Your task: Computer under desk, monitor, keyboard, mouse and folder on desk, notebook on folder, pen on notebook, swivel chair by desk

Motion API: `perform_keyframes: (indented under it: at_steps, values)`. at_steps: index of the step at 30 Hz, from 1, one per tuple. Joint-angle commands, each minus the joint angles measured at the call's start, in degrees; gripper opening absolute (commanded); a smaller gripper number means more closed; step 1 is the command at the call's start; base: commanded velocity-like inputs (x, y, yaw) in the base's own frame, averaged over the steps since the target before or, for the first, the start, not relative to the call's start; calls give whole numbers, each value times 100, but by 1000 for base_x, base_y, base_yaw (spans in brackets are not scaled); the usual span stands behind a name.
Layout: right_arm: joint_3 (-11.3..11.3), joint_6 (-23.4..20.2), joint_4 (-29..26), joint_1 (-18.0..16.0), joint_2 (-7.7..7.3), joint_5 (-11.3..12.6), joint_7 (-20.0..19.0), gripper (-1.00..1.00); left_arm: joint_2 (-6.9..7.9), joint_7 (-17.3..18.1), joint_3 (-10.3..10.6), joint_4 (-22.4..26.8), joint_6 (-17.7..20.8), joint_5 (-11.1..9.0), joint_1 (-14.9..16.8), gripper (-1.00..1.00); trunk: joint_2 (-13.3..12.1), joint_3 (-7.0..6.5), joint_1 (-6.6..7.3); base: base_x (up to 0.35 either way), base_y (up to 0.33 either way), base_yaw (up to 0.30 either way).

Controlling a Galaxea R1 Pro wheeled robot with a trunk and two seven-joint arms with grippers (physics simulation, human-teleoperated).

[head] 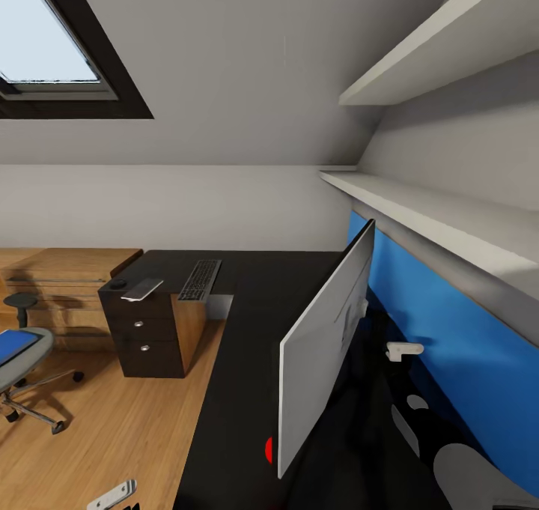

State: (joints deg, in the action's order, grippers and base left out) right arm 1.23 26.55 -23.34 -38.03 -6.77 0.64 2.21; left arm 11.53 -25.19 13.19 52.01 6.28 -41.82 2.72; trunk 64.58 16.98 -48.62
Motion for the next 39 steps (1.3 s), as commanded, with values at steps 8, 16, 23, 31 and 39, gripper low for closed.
perform_keyframes:
  at_steps: [8, 16, 23, 31, 39]
  values:
    - [0, 18, 5, -5, 0, 6, 9, 100, 9, -47, 25, 11, 14, -28, 6, 100, 5, 7, 0, 0, 0, 0]
    - [-20, 31, 5, -3, 17, -10, 8, 100, 8, -53, 25, 11, 14, -28, 5, 100, 5, 7, 0, 0, 0, 0]
    - [-124, 29, 5, -3, 59, -123, 8, 100, 7, -56, 25, 11, 14, -28, 8, 100, 5, 7, 0, 0, 0, 0]
    - [-152, 20, 5, -3, 162, -135, 8, 100, 9, -56, 25, 11, 14, -28, 6, 100, 5, 7, 0, 0, 0, 0]
    - [-139, 36, 5, -5, 191, -136, 15, 100, 7, -56, 25, 11, 14, -28, 5, 100, 5, 7, 0, 0, 0, 0]
